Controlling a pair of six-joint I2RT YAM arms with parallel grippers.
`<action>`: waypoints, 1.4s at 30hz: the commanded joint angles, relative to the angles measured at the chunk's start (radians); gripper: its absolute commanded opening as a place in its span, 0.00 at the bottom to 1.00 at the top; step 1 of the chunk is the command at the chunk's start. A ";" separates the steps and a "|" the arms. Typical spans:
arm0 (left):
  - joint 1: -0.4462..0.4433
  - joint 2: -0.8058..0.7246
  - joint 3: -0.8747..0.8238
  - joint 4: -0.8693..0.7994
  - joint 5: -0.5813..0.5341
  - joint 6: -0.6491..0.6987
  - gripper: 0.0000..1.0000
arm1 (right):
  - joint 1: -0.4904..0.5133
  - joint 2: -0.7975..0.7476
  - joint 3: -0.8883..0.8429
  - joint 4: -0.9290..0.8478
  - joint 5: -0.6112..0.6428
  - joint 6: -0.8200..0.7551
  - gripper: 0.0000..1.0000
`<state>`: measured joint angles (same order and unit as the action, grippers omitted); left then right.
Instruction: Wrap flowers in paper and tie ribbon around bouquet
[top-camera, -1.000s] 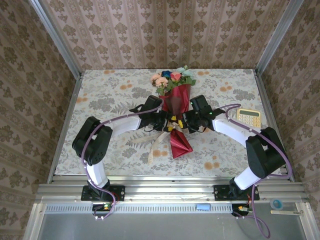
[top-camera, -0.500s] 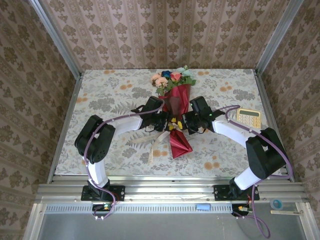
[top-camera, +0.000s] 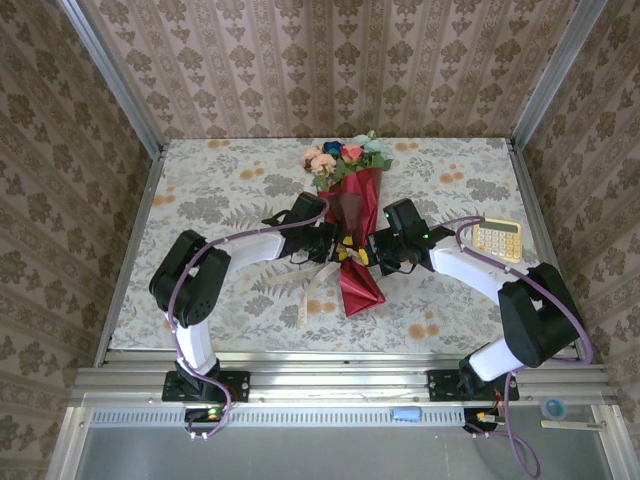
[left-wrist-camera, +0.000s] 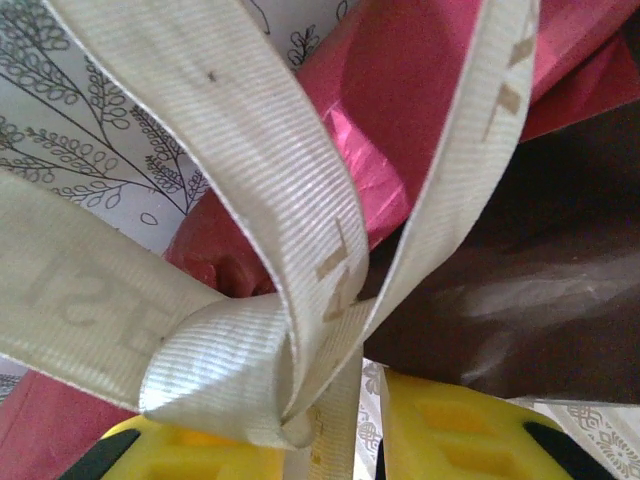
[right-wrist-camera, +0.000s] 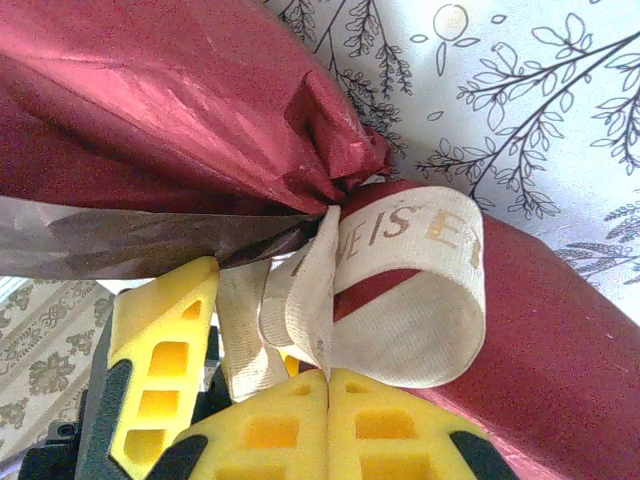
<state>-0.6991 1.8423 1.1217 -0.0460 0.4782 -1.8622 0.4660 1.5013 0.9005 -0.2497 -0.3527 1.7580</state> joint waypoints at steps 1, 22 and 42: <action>0.003 0.002 0.005 -0.043 -0.003 0.017 0.28 | 0.006 -0.028 -0.014 -0.010 -0.015 0.006 0.00; 0.009 -0.038 -0.041 0.091 -0.088 0.030 0.00 | 0.008 -0.036 -0.031 -0.015 -0.029 -0.013 0.00; -0.011 -0.084 -0.194 0.408 -0.107 0.035 0.00 | -0.027 0.048 -0.037 -0.003 -0.047 -0.057 0.16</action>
<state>-0.7094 1.8133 0.9440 0.3088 0.3981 -1.8324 0.4507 1.5356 0.8597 -0.2092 -0.3878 1.7294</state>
